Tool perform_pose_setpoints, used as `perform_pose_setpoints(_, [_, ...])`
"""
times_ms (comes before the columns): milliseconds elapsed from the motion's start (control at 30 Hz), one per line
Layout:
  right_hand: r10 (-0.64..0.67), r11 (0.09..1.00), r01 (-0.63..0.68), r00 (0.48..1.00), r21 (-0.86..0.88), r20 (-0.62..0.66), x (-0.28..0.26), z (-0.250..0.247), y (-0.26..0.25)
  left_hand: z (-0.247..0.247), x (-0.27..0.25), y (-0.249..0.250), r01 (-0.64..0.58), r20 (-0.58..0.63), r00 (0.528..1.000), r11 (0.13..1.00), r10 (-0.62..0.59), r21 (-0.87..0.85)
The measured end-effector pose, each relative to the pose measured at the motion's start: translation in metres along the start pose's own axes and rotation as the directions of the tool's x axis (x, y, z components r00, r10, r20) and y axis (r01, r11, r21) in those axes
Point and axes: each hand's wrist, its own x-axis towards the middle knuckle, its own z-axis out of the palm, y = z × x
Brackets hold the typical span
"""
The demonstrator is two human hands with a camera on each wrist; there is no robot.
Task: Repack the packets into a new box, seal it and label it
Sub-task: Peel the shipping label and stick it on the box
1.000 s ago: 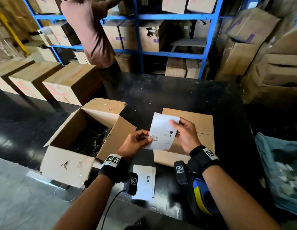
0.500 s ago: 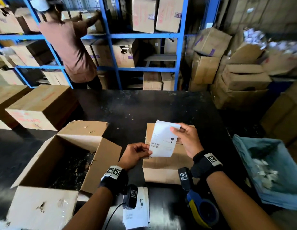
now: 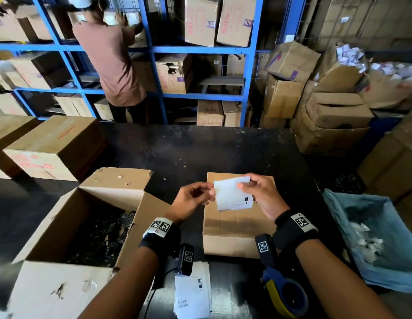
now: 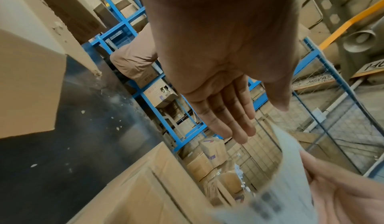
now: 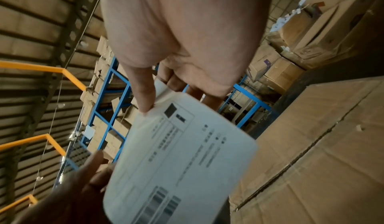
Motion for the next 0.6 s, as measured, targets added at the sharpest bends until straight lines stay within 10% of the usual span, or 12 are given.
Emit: perform_pose_setpoints(600, [0.030,0.994,-0.009,0.982,-0.111,0.185,-0.004,0.010,-0.007,-0.025,-0.007,0.019,-0.018,0.215,0.976,0.977,-0.029,0.214])
